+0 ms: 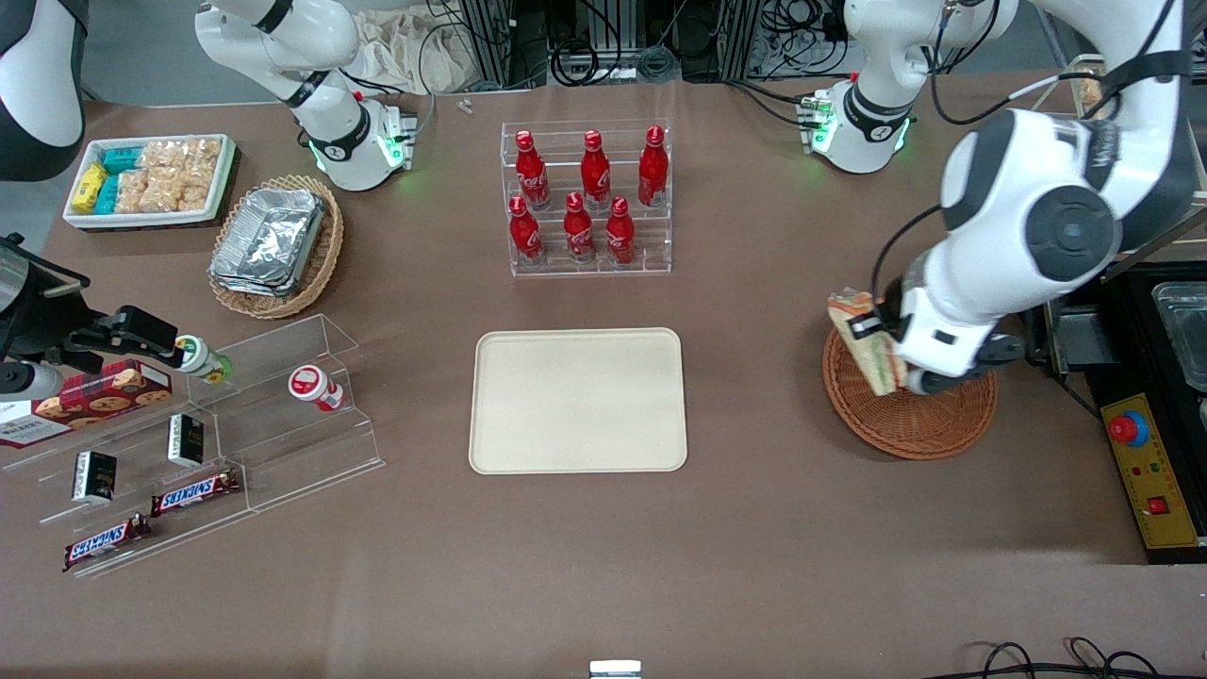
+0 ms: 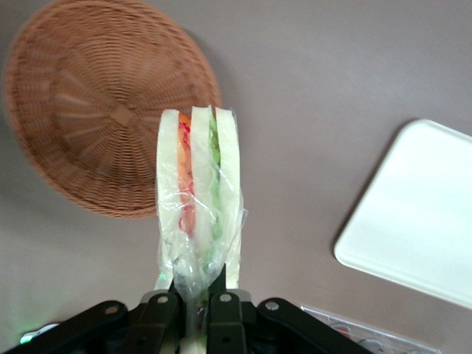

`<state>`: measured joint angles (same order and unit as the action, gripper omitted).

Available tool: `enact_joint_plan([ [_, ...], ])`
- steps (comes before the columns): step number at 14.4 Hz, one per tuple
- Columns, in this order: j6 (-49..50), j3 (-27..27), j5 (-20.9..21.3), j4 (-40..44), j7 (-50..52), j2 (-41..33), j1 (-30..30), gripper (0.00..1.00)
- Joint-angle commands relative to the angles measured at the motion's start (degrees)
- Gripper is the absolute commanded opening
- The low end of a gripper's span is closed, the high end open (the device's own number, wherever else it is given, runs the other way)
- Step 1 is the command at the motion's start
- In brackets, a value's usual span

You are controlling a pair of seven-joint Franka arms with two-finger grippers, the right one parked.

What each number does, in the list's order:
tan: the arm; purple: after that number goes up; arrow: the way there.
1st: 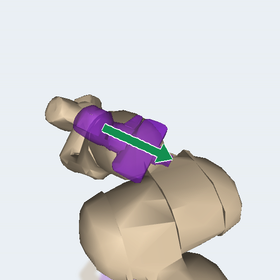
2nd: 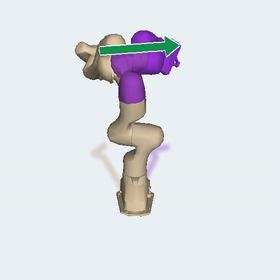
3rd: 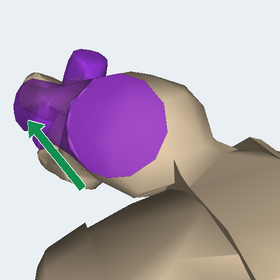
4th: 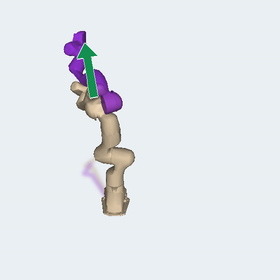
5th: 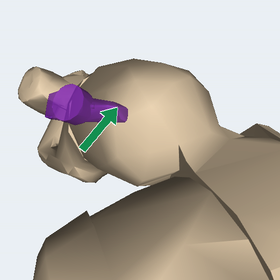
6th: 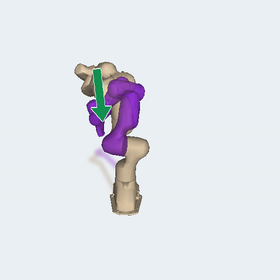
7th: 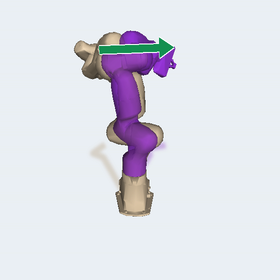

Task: Place sandwich from basket to tray
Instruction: 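Carry the sandwich over the cream tray and lower it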

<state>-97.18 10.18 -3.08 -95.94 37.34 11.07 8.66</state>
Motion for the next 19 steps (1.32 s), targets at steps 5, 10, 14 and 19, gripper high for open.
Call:
enact_joint_plan([
  [5, -0.1, 0.3, 0.5, 12.1, -0.4, 9.5, 10.6, 0.00],
  [10, -10.6, 0.6, 0.2, 12.9, -0.2, 15.6, 15.2, 0.00],
  [14, -19.0, 0.9, 0.8, 12.4, -0.5, 21.3, 17.7, 0.00],
  [19, -26.5, 0.9, 1.0, 12.4, -0.6, 28.4, 19.2, 0.00],
])
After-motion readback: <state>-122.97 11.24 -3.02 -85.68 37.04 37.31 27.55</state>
